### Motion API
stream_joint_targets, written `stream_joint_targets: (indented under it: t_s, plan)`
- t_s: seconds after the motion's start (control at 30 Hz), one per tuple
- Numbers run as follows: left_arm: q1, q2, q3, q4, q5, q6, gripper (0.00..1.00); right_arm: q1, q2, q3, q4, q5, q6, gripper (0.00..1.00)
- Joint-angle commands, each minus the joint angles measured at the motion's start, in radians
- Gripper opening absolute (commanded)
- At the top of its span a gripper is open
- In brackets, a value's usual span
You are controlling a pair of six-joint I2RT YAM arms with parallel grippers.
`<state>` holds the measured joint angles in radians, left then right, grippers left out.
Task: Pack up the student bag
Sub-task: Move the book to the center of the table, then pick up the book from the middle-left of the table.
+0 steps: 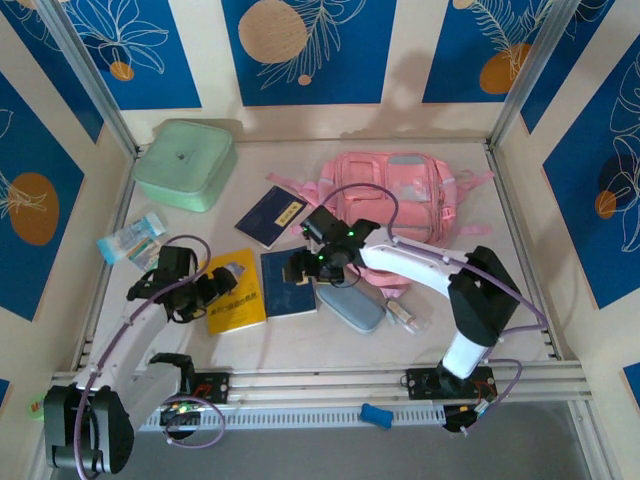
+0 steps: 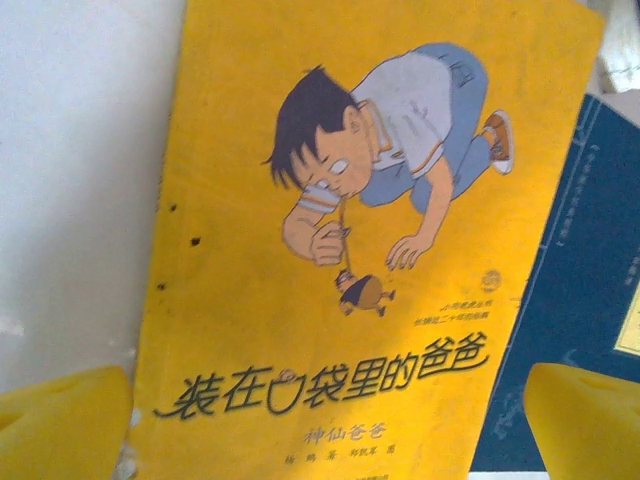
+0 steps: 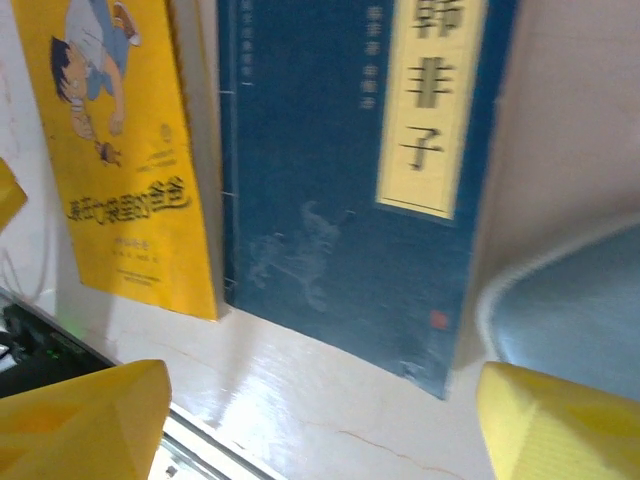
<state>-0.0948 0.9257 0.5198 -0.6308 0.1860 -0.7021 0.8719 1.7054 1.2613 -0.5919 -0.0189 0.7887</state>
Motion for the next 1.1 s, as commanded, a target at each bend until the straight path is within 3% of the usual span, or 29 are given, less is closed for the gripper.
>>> stream_joint_targets:
  t_s: [0.0,0.17,0.4,0.53,0.63,0.77,1.07]
  plan:
    - [-0.002,0.0,0.036,-0.098,-0.063,0.008,0.99,0.054,0.086,0.078,-0.01,-0.061,0.019,0.73]
    - [0.004,0.002,0.033,-0.096,-0.059,0.021,0.99,0.129,0.243,0.247,-0.029,-0.049,0.038,0.65]
    - [0.011,-0.077,-0.026,-0.007,-0.023,-0.011,0.99,0.129,0.424,0.434,-0.073,-0.041,0.033,0.61]
    - [0.02,-0.059,-0.034,0.008,-0.026,-0.023,0.95,0.126,0.503,0.529,-0.149,0.007,0.008,0.58]
    - [0.027,-0.027,-0.031,0.009,-0.038,-0.014,0.8,0.115,0.524,0.526,-0.129,-0.007,0.015,0.57]
    - [0.047,0.002,-0.054,0.062,0.008,0.003,0.7,0.114,0.56,0.561,-0.153,-0.002,0.007,0.56]
    - [0.059,0.088,-0.066,0.055,-0.049,0.011,0.65,0.137,0.607,0.628,-0.16,-0.015,-0.017,0.59]
